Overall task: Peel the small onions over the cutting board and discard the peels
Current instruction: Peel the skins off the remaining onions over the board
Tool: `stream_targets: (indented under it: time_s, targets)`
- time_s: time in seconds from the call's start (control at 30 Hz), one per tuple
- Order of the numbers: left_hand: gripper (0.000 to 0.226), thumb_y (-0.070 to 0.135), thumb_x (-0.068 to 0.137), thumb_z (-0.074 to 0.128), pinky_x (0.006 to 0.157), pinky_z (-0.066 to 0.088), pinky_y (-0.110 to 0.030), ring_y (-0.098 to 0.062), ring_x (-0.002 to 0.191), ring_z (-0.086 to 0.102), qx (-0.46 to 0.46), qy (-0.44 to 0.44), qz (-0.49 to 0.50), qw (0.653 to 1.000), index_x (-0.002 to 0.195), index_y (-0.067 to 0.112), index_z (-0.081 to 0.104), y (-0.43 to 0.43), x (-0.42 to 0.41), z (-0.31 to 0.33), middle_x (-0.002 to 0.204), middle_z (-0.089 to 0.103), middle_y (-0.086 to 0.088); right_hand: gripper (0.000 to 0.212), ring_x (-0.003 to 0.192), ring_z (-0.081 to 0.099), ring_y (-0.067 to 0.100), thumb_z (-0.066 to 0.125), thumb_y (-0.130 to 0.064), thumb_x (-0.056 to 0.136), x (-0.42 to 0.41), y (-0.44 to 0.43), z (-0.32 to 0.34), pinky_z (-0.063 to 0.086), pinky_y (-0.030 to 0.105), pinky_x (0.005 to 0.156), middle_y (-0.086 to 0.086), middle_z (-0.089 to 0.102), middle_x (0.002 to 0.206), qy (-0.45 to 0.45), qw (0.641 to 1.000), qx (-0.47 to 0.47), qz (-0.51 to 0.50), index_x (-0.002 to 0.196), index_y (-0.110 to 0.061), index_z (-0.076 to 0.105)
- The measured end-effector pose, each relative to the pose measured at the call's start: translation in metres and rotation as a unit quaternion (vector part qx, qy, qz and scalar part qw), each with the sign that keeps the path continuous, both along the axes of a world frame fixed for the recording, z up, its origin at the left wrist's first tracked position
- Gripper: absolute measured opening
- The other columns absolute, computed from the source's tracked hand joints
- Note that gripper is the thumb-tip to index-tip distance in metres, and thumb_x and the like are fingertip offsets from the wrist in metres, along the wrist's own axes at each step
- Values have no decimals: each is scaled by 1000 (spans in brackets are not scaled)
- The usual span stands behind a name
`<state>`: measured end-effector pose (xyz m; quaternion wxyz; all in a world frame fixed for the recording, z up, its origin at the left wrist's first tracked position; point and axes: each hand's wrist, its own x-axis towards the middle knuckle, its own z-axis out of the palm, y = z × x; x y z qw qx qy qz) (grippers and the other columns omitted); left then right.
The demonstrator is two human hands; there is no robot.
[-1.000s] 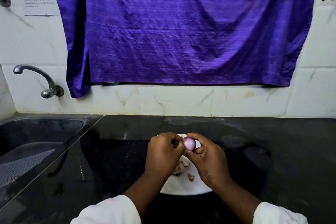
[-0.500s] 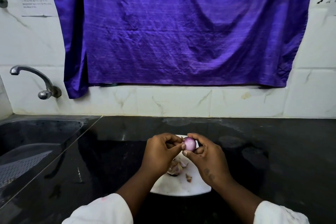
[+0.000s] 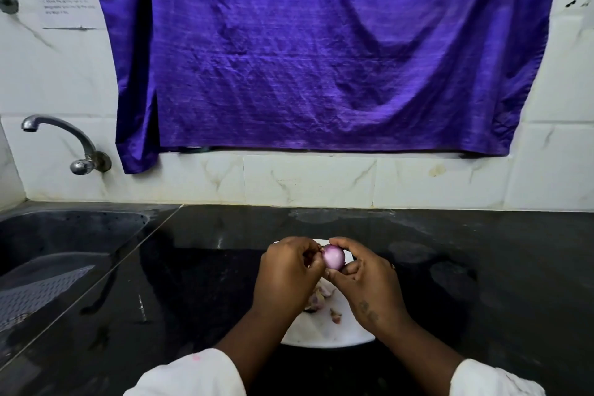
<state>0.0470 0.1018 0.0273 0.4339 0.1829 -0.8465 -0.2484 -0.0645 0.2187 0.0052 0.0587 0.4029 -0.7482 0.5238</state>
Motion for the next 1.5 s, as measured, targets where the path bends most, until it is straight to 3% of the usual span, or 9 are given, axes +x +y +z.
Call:
stream_targets:
  time_s: [0.3, 0.53, 0.67, 0.77, 1.0, 1.1, 1.23, 1.37, 1.5]
  targets:
    - [10, 26, 84, 70, 60, 51, -27, -7, 68, 61, -48, -5, 35, 998, 74, 24, 70, 4, -1, 1, 72, 66, 13, 41, 72, 70, -1, 85, -31, 80, 8, 5, 7, 49, 8, 64, -16, 74, 82, -28, 999, -16, 25, 115, -43, 68]
    - [14, 12, 82, 74, 59, 58, -26, -3, 60, 70, 97, 18, -14, 995, 74, 22, 77, -4, -2, 3, 64, 73, 11, 46, 59, 67, 5, 84, -16, 79, 6, 7, 3, 49, 15, 61, -7, 72, 63, -89, 992, -43, 82, 114, -40, 68]
    - [17, 10, 84, 74, 60, 62, -38, -12, 58, 72, 175, 6, -27, 984, 69, 19, 76, -16, -2, -1, 61, 73, 4, 46, 75, 72, 15, 84, -11, 79, 2, 5, 0, 59, 30, 75, -8, 78, 98, -133, 980, -85, 118, 116, -36, 70]
    - [16, 10, 85, 74, 65, 64, -44, -16, 61, 75, 190, -33, -40, 980, 71, 17, 79, -23, 2, -5, 63, 76, 2, 47, 85, 74, 17, 82, -3, 80, -1, 5, -1, 59, 30, 79, -10, 76, 112, -168, 970, -112, 132, 116, -29, 70]
    - [18, 18, 86, 69, 61, 58, -25, -2, 61, 70, 128, -104, -27, 986, 78, 27, 81, -19, 5, -8, 70, 76, 12, 47, 85, 74, 16, 80, 1, 81, -6, 4, -5, 58, 27, 76, -7, 76, 114, -201, 961, -114, 151, 119, -24, 69]
    - [16, 25, 87, 75, 56, 56, -27, -7, 56, 70, 132, -77, -45, 987, 71, 26, 78, -17, 4, -4, 65, 75, 7, 48, 88, 74, 23, 81, 1, 80, -7, 2, -10, 59, 30, 78, -5, 75, 116, -194, 966, -101, 142, 118, -25, 70]
    - [6, 19, 87, 82, 68, 64, -40, -13, 71, 74, 166, -14, -98, 981, 88, 25, 82, -18, 3, -1, 81, 78, 8, 49, 83, 73, 28, 82, 1, 80, -9, 2, -13, 58, 31, 77, -7, 75, 113, -190, 969, -90, 132, 118, -26, 70]
    - [16, 8, 85, 81, 70, 63, -32, -9, 74, 74, 148, 0, -106, 983, 91, 22, 85, -13, 2, -2, 84, 78, 7, 48, 87, 73, 32, 78, 6, 81, -4, 2, -10, 61, 30, 77, -10, 77, 104, -190, 970, -76, 134, 118, -23, 69]
    - [15, 6, 84, 79, 70, 64, -33, -5, 72, 75, 139, 7, -86, 986, 89, 19, 85, -11, -1, -3, 80, 79, 7, 50, 84, 73, 29, 79, 4, 79, 0, 0, -7, 61, 31, 78, -14, 76, 102, -166, 977, -61, 117, 116, -30, 70]
